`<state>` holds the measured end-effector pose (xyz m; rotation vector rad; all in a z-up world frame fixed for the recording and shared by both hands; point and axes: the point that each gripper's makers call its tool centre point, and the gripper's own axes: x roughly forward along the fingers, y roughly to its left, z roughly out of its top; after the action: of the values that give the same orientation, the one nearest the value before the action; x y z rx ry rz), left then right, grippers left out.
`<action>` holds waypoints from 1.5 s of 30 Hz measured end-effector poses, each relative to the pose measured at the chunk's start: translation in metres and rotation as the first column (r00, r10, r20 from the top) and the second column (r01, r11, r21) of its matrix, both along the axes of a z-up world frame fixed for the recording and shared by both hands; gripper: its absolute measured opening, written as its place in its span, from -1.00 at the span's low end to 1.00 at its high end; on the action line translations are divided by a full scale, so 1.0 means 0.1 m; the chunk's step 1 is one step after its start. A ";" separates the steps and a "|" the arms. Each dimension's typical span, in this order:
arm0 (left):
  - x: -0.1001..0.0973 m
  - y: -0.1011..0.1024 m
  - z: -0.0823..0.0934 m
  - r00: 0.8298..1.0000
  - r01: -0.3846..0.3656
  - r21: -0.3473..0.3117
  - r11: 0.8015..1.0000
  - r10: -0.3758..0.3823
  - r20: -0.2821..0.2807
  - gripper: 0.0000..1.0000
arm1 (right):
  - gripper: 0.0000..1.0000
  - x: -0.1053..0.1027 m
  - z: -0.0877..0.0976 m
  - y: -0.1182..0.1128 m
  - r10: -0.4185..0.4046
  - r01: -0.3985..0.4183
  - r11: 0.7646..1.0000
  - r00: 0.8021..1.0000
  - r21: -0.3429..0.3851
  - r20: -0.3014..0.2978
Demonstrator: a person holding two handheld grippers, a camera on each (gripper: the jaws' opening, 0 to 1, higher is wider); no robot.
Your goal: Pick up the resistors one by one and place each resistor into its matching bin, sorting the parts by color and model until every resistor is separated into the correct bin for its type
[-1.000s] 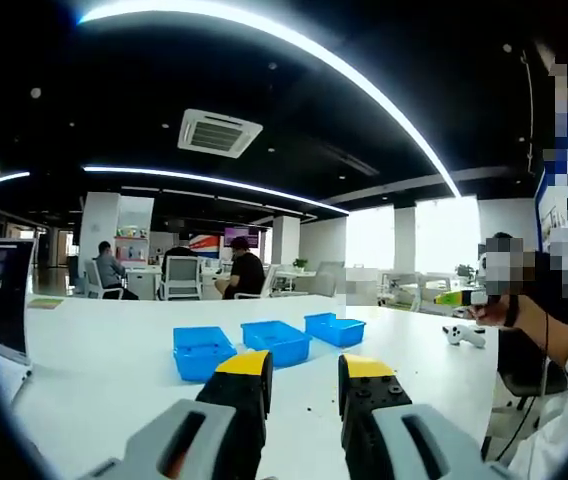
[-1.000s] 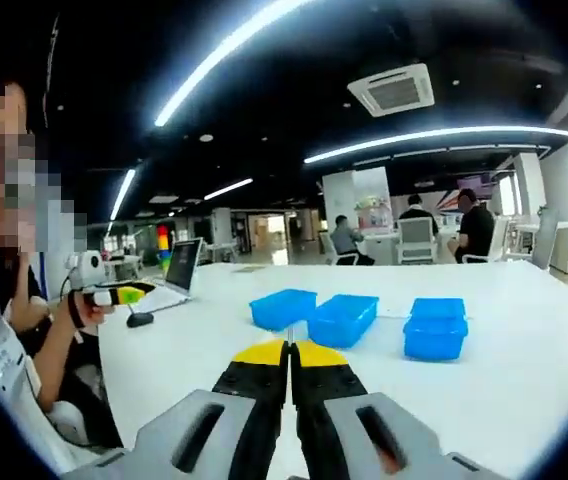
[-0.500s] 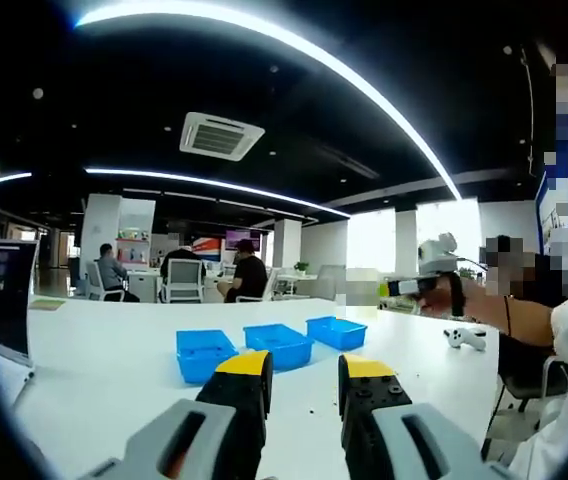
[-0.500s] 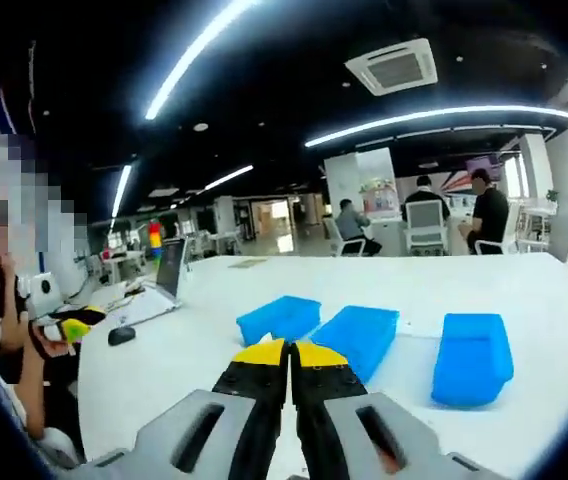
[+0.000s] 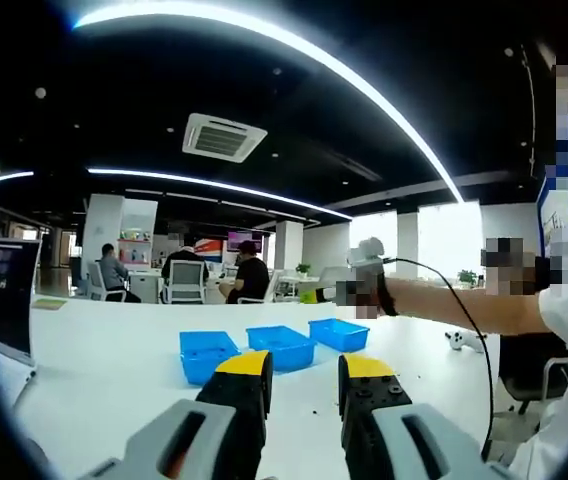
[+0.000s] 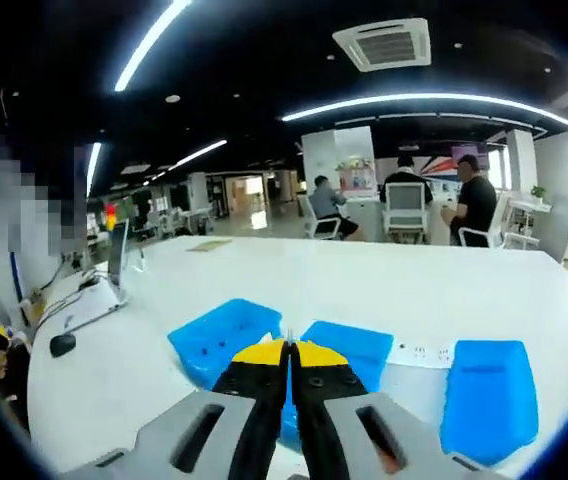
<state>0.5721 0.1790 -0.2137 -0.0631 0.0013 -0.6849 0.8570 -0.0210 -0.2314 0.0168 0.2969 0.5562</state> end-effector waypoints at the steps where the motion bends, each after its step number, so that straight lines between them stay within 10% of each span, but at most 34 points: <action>1: 0.00 0.00 0.00 1.000 0.000 0.000 1.000 0.000 0.000 -0.43 | -0.91 0.03 -0.02 0.00 -0.006 0.006 1.000 1.000 -0.003 -0.002; 7: 0.00 0.00 0.01 1.000 -0.001 -0.002 1.000 0.001 0.002 -0.43 | -0.86 0.14 -0.10 0.03 -0.022 0.025 0.997 0.999 -0.077 0.033; 11: -0.01 -0.01 0.00 1.000 0.001 -0.001 1.000 -0.001 0.002 -0.43 | 0.13 0.10 -0.09 0.09 0.001 0.003 0.996 0.999 -0.090 0.049; 21: -0.01 -0.02 0.02 1.000 0.003 0.000 1.000 -0.003 0.004 -0.43 | -0.07 -0.17 0.14 0.00 0.017 -0.012 0.999 0.994 -0.051 0.104; 45: 0.00 -0.05 0.00 1.000 0.007 0.009 1.000 -0.007 0.000 -0.43 | -0.03 -2.06 0.36 -0.84 0.115 -0.123 0.992 0.957 0.015 0.267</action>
<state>0.5719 0.1739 -0.2140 -0.0544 0.0046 -0.6920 0.6512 -0.1054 -0.1953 -0.0451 0.0262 0.6751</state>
